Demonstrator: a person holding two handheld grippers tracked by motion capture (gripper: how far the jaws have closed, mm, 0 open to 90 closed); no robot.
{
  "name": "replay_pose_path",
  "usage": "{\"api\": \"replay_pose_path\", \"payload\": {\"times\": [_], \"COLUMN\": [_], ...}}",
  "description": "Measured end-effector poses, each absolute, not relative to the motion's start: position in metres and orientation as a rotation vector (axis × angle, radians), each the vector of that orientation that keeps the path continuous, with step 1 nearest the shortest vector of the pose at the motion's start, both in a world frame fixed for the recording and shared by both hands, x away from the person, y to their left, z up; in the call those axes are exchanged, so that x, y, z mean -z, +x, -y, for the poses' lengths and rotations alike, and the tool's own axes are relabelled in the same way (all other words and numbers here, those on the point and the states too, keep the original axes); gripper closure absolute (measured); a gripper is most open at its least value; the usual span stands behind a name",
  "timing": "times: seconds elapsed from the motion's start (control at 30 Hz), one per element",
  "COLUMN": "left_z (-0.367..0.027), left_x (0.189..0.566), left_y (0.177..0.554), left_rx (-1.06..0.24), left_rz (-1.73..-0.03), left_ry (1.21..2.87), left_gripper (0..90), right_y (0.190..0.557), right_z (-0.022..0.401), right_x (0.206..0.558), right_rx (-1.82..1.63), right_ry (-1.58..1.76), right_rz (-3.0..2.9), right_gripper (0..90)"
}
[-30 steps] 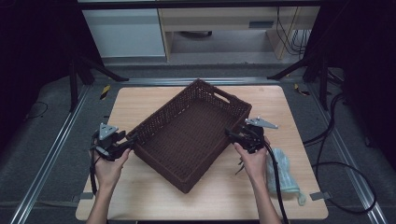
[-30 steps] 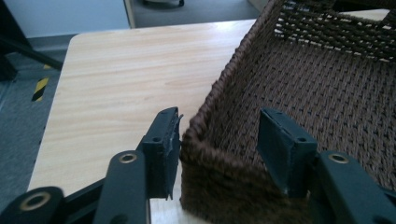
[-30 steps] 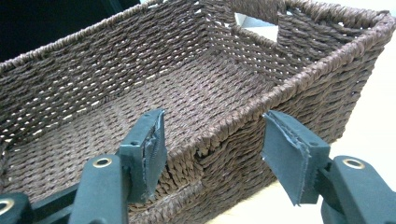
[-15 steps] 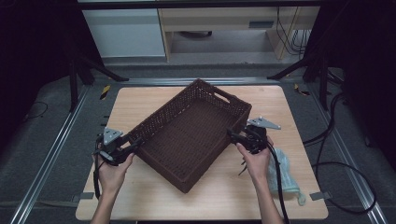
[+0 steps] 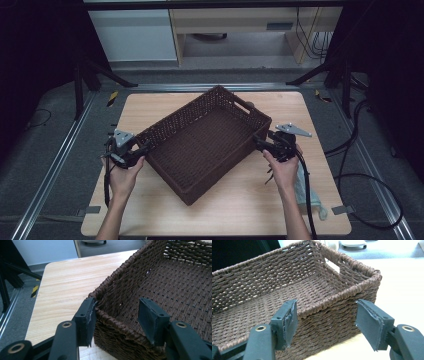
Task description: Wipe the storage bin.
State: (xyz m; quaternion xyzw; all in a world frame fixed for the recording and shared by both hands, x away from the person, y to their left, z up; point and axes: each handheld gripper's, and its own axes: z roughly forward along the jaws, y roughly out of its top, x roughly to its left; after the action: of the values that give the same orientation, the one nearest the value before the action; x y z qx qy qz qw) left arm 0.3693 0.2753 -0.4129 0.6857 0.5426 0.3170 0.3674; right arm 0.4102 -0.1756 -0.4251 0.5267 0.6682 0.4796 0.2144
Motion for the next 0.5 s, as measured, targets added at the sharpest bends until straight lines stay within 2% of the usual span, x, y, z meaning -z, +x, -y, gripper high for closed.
{"api": "replay_pose_path", "payload": {"times": [0.17,0.3,0.5], "left_z": [-0.271,-0.258,-0.26], "left_x": [0.415,0.415,0.416], "left_y": [0.355,0.349,0.354], "left_rx": [-0.745,-0.766,-0.792], "left_rz": [-1.403,-1.401,-1.393], "left_ry": [1.72,1.741,1.776], "left_gripper": [44.6,40.6,43.1], "right_y": [0.409,0.409,0.413], "right_z": [0.178,0.183,0.189], "right_x": [0.423,0.419,0.419], "right_rx": [-1.336,-1.332,-1.312], "right_ry": [1.458,1.457,1.447], "right_rz": [-1.844,-1.837,-1.851], "right_gripper": [33.4,33.1,33.6]}}
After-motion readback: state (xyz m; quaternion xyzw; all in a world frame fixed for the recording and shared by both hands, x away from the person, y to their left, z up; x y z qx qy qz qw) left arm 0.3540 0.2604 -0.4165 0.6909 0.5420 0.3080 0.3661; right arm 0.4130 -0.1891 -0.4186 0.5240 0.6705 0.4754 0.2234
